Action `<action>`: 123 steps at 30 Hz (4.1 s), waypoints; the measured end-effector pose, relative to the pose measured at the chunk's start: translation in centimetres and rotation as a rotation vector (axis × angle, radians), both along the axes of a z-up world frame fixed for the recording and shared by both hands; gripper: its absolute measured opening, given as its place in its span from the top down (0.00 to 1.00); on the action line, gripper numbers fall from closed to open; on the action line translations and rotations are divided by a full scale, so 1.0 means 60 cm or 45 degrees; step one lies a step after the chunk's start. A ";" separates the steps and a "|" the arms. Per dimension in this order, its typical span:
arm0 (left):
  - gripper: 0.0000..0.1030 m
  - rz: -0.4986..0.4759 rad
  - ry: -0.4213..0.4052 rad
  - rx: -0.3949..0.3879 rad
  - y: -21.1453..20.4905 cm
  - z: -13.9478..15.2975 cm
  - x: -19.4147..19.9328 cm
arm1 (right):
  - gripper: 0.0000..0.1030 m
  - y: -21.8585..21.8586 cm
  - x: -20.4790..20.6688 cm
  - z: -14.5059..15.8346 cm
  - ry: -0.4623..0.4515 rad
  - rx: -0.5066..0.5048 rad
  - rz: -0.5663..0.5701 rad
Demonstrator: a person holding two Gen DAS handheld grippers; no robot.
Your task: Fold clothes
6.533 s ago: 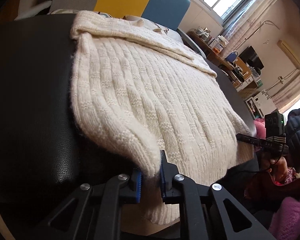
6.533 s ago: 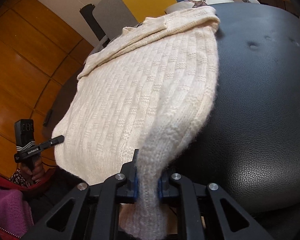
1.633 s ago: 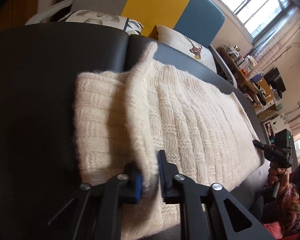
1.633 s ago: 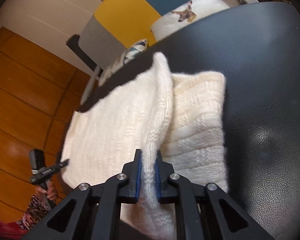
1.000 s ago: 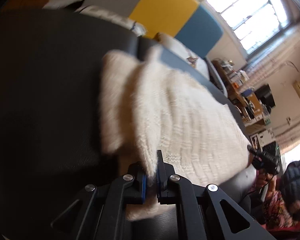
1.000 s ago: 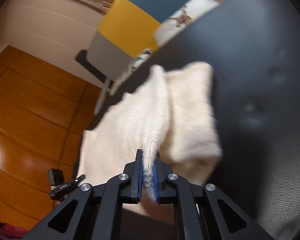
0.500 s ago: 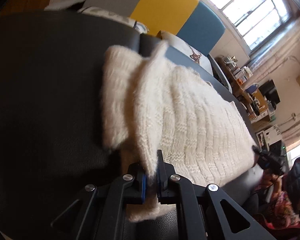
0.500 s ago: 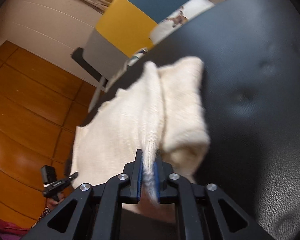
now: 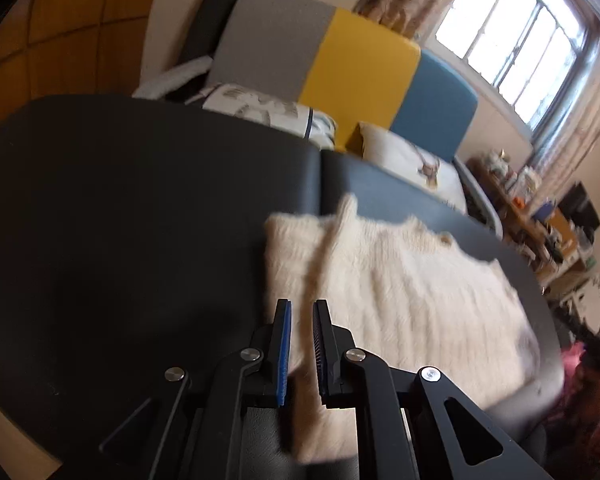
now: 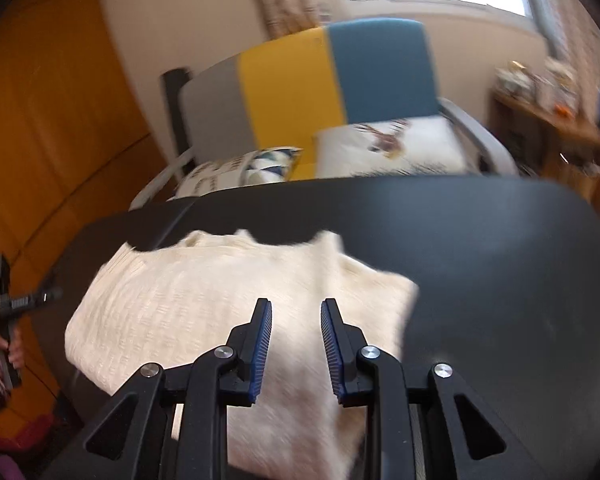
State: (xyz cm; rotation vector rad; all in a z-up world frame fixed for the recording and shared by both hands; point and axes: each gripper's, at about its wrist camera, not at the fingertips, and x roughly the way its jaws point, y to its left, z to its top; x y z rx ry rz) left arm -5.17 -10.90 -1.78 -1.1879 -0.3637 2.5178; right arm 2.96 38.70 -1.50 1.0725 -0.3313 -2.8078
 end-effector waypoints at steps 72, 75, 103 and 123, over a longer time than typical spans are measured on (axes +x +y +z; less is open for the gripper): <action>0.51 0.030 0.129 -0.350 0.159 -0.110 -0.038 | 0.83 0.014 0.006 -0.157 -0.142 -0.083 -0.358; 0.51 0.076 0.103 -0.280 0.137 -0.093 -0.026 | 0.80 0.011 0.021 -0.136 -0.120 -0.117 -0.355; 0.50 0.108 0.141 -0.375 0.159 -0.054 -0.003 | 0.78 0.004 0.016 -0.102 -0.173 -0.012 -0.295; 0.50 -0.104 0.153 -0.395 0.325 -0.053 0.035 | 0.39 0.187 -0.007 -0.217 -0.336 -0.962 -0.223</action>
